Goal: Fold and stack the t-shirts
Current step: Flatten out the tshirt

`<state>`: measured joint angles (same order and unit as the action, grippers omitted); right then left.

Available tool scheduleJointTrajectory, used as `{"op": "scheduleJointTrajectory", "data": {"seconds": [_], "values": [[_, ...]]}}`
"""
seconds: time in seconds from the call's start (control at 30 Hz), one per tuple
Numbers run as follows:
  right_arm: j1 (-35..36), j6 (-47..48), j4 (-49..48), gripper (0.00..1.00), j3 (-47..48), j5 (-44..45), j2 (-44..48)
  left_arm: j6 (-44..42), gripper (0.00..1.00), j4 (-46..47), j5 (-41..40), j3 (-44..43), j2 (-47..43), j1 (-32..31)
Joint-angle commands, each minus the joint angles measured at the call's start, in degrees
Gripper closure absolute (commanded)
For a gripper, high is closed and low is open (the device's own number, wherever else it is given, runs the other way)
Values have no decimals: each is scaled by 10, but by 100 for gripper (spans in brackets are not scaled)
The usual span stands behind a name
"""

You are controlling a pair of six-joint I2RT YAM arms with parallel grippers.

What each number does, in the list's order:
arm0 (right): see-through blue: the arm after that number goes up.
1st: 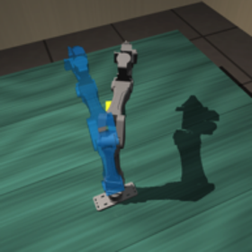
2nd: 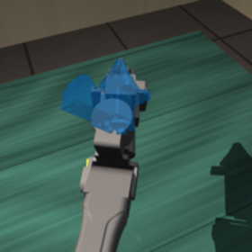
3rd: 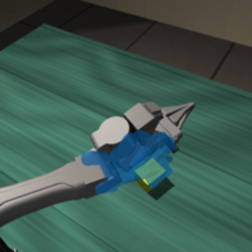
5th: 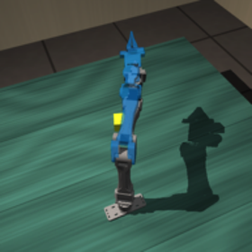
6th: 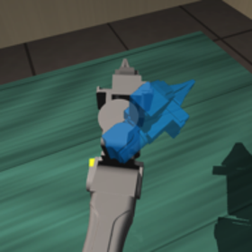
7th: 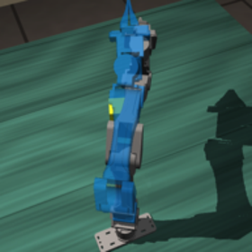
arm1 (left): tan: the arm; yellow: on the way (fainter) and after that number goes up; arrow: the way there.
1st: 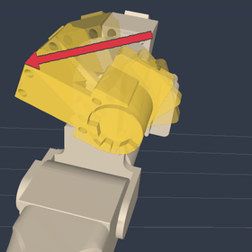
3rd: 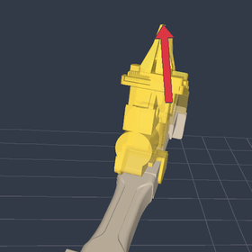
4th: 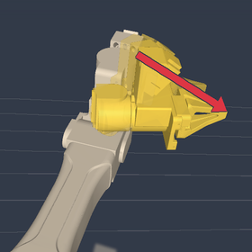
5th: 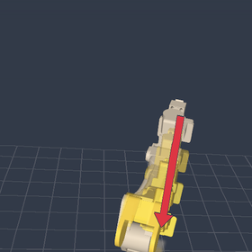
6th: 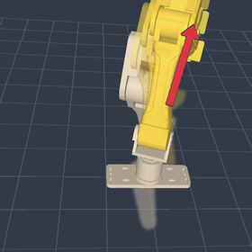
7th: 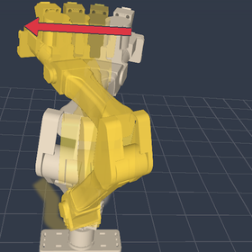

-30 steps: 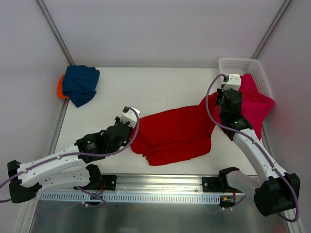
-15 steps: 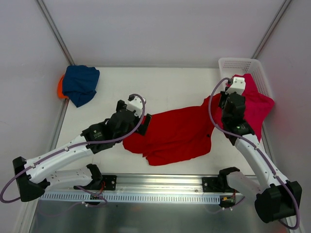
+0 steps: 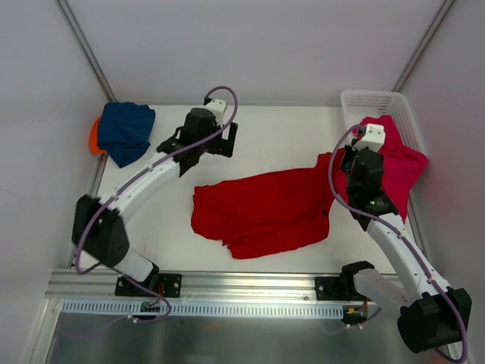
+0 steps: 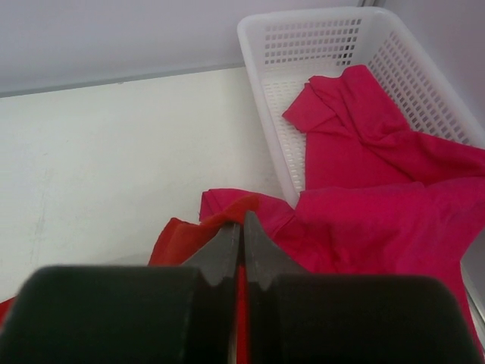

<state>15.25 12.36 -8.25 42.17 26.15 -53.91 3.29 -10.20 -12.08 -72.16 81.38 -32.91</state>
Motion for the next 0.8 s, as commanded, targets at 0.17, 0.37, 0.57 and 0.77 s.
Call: {"op": "scheduleJointTrajectory", "data": {"seconds": [0.17,0.37,0.57,0.77], "values": [[-4,-31,4,100,-19,-31,21,58,1,12,272,-83,244,108],[-3,-29,3,100,-33,-23,24,96,2,11,330,-69,280,117],[-3,-36,10,100,-30,-32,14,150,2,11,398,-15,245,110],[-4,-36,18,100,-34,-24,24,160,1,-15,362,76,207,87]]}}
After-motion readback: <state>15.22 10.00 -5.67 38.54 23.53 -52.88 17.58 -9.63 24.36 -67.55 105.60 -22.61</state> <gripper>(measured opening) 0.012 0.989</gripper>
